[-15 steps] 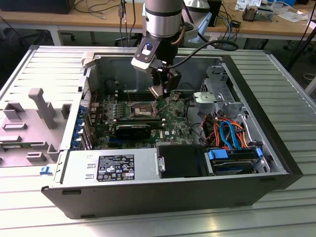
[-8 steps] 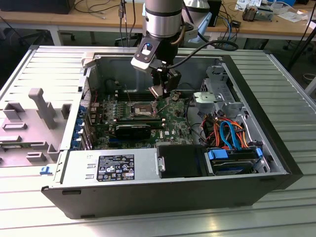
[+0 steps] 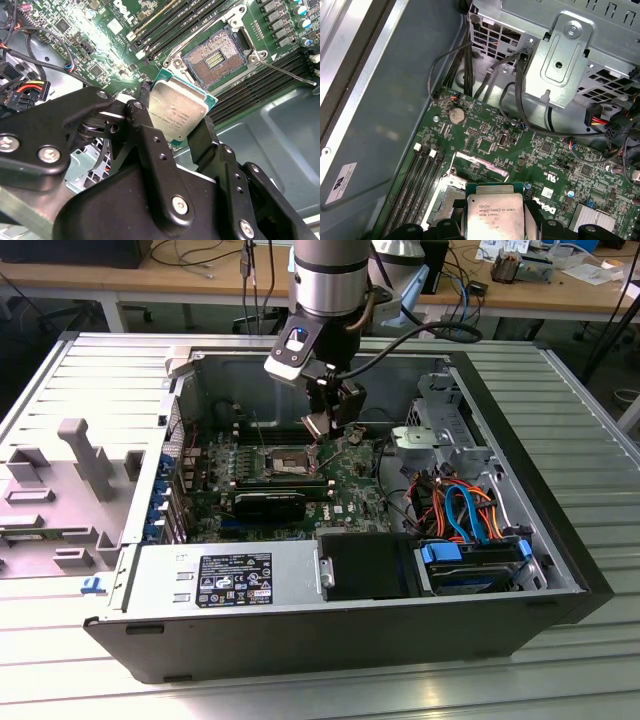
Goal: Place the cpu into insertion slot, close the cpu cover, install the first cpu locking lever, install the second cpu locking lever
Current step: 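Place the cpu into insertion slot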
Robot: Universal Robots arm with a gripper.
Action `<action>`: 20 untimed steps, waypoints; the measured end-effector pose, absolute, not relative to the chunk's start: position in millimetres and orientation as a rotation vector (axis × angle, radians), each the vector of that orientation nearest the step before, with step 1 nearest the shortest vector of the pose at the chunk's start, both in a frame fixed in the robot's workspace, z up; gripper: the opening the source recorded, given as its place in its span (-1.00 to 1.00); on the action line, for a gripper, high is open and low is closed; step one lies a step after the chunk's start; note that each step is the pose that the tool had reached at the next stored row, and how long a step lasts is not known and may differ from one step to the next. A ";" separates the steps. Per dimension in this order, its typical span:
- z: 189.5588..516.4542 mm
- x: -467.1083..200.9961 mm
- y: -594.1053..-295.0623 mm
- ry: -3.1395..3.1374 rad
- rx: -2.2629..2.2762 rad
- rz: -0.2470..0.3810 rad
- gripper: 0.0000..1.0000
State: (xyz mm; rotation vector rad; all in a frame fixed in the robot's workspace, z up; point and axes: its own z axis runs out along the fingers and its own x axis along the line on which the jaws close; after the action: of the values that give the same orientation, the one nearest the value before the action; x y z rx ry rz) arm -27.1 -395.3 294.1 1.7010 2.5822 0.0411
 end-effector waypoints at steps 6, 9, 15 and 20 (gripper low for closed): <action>294.0 -27.1 -395.3 2.579 1.705 0.041 0.09; 294.0 -27.1 -395.3 2.577 1.708 0.041 0.09; 293.9 -27.1 -395.3 2.572 1.717 0.041 0.09; 293.8 -27.1 -395.3 2.569 1.721 0.041 0.09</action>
State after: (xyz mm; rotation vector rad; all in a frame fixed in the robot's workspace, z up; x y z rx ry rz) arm -27.1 -395.3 293.8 1.7212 2.5685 0.0406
